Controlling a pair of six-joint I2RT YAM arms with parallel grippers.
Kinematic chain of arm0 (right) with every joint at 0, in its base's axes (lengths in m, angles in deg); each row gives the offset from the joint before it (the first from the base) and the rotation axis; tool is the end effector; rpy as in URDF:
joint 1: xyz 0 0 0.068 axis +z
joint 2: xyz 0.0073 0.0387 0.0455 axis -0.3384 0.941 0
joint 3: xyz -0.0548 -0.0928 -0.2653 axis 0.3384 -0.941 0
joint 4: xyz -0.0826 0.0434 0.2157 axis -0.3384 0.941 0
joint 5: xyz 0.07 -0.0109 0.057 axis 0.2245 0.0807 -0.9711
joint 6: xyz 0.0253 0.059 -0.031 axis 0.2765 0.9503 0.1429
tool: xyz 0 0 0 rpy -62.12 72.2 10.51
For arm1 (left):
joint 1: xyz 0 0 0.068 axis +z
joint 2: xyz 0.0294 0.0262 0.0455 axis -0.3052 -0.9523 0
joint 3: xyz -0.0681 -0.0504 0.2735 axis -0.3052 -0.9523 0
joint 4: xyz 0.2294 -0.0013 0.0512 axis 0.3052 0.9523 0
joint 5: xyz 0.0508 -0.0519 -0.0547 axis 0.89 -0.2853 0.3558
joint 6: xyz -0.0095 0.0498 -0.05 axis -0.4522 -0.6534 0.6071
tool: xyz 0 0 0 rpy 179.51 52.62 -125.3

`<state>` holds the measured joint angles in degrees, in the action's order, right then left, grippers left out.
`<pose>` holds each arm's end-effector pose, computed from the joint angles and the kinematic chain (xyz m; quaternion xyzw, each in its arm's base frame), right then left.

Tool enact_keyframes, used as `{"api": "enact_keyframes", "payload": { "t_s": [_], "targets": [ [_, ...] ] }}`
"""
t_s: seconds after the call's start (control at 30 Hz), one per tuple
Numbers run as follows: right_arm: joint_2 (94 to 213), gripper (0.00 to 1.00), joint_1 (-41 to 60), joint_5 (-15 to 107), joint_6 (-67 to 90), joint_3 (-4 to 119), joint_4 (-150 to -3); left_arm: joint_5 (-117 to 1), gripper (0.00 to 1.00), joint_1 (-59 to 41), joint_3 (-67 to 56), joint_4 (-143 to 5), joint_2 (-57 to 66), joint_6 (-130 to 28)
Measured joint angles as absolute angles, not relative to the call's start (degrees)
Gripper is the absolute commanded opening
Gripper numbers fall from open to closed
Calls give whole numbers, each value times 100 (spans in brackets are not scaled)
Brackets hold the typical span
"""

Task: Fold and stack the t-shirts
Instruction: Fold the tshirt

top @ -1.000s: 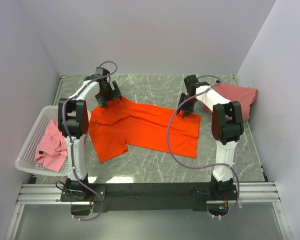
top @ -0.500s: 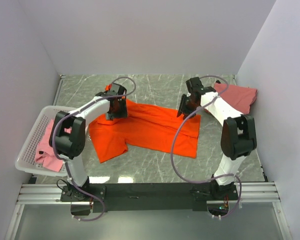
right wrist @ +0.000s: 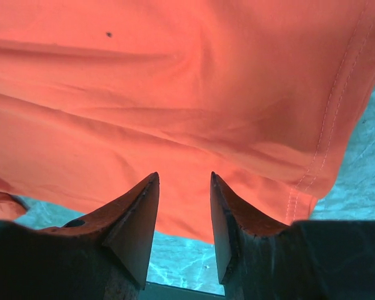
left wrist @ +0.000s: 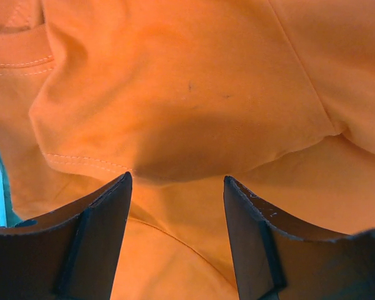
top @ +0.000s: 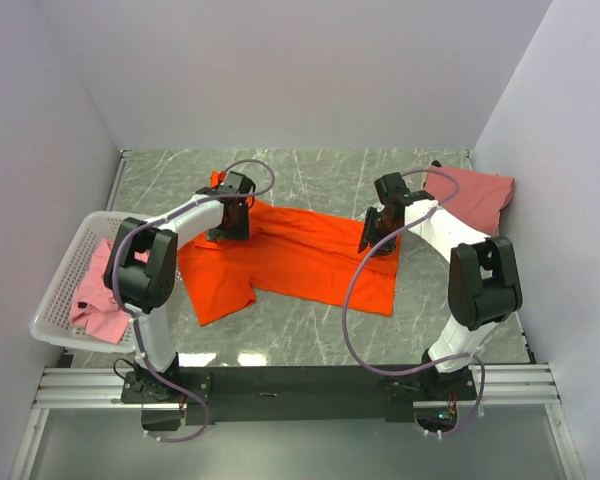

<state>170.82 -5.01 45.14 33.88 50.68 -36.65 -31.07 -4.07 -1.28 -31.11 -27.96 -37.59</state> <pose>0.3108 0.0905 0.2110 0.1107 0.9757 0.1299 0.1373 0.3509 -0.1207 0.1965 -0.0618 0.9663 0.0658 0.2410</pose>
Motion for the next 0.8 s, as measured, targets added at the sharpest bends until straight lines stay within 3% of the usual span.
{"api": "enact_keyframes", "payload": {
  "t_s": [0.23,0.4,0.57,0.8],
  "targets": [
    [16953,46,-501,4517,3386,5063,-3735,-3007,63,-538,-121,-3191,-2962,-3969],
    [16951,46,-501,4514,3386,4971,-3764,-2867,47,-571,-69,-3191,-3159,-4070],
    [16947,46,-501,4519,3384,4952,-3764,-2764,17,-569,10,-3189,-3272,-4212],
    [16894,46,-501,4527,3380,4814,-3783,-2887,4,-560,366,-3019,-3277,-4446]
  ]
}}
